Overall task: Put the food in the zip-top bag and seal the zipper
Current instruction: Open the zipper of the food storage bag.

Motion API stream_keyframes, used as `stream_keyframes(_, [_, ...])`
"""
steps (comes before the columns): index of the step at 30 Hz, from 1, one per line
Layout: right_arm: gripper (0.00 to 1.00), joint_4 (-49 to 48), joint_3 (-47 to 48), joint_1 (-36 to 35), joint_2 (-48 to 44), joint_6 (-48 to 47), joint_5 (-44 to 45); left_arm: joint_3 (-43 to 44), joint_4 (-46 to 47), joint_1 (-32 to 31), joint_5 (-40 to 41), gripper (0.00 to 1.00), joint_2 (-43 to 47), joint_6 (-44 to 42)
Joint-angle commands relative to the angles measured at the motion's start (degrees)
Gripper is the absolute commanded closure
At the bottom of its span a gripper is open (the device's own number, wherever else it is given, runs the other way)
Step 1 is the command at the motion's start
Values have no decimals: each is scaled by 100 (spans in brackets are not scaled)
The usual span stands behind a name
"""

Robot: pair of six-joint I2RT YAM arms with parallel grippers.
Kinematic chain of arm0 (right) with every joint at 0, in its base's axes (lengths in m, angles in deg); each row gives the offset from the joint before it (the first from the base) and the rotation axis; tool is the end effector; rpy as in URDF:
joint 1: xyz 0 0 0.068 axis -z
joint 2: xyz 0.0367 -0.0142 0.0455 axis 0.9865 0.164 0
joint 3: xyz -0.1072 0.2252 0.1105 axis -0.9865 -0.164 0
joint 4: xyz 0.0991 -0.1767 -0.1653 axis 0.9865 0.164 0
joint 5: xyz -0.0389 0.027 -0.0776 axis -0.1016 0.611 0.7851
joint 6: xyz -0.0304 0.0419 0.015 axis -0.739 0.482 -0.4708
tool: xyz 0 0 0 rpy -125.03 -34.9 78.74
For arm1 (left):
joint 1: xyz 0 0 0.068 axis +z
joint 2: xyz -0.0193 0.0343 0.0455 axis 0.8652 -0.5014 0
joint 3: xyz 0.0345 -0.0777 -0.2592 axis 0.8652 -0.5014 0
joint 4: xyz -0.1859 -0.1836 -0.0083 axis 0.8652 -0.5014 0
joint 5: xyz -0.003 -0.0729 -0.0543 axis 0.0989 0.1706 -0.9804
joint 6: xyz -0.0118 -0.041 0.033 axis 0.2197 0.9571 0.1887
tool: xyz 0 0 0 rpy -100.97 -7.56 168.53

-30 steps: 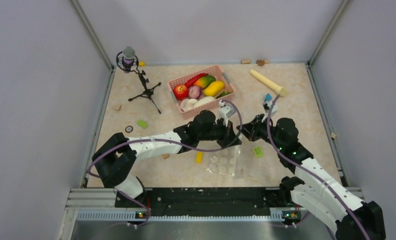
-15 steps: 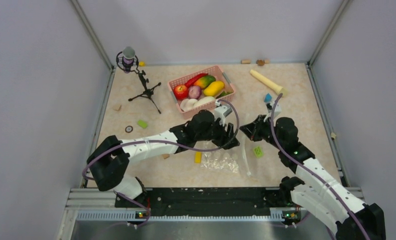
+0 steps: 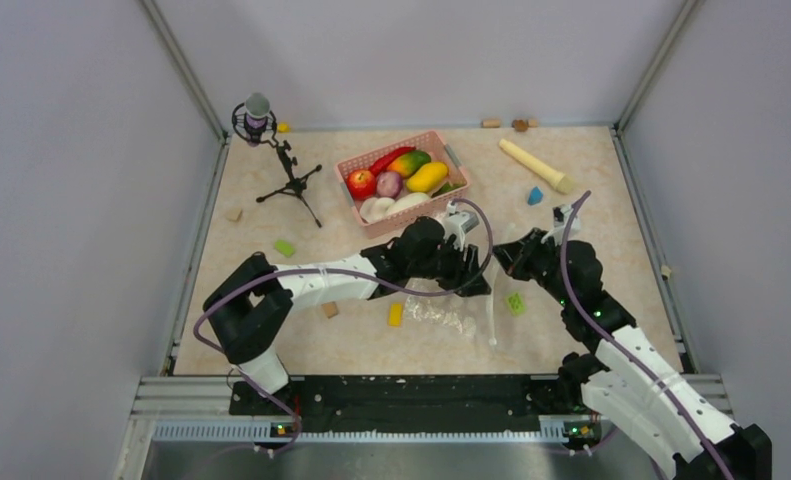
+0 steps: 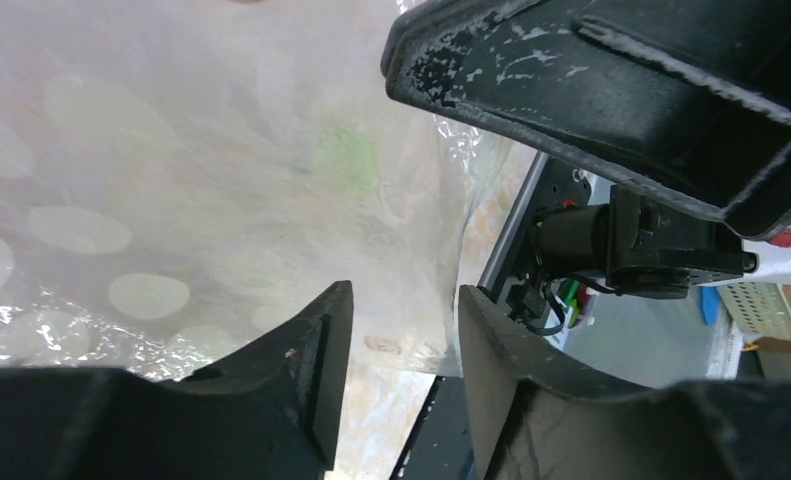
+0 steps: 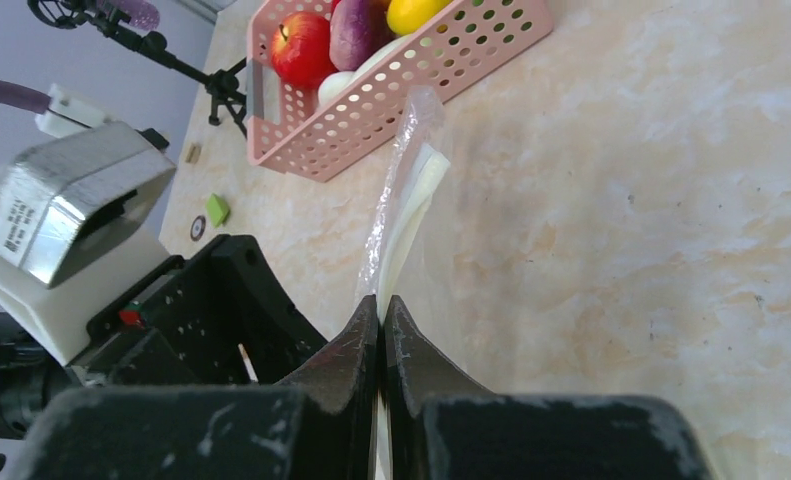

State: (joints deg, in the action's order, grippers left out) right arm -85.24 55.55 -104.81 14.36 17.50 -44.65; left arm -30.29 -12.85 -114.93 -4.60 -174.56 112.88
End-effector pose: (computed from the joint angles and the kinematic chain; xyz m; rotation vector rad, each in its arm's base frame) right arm 0.1568 0.0733 0.2522 0.2099 1.9117 0.8379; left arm 0.2033 -0.3135 0.2303 0.6759 2.1751 -1.2896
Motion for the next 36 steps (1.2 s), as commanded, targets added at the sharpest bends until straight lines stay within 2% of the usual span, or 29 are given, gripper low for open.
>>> stream_keyframes(1, [100,-106,-19,-36,-78,169,219,284,463,0,-395,56,-172,238])
stream_keyframes(6, [100,-50,-20,-48,-55,210,323,291,674,-7,-607,67,-260,338])
stream_keyframes(8, [100,35,11,-53,-56,198,381,311,670,-4,-623,77,-271,331])
stream_keyframes(11, [100,93,37,-49,-46,183,386,305,627,0,-588,100,-269,301])
stream_keyframes(18, [99,-15,49,-45,25,94,141,99,789,-8,-480,100,-122,261])
stream_keyframes(19, [92,35,67,-50,38,74,124,56,782,0,-410,100,-66,248])
stream_keyframes(20, [76,102,99,-53,44,37,118,7,781,0,-325,100,-12,228])
stream_keyframes(22, [52,291,166,-46,31,-51,157,-106,782,3,-180,100,106,189])
stream_keyframes(24, [39,502,243,-46,-40,-126,216,-217,805,1,-57,100,205,157])
stream_keyframes(28, [31,953,262,-50,-302,-276,204,-304,787,1,86,100,341,87])
stream_keyframes(36, [31,1637,191,-45,-899,-810,-514,-381,772,9,304,100,411,45])
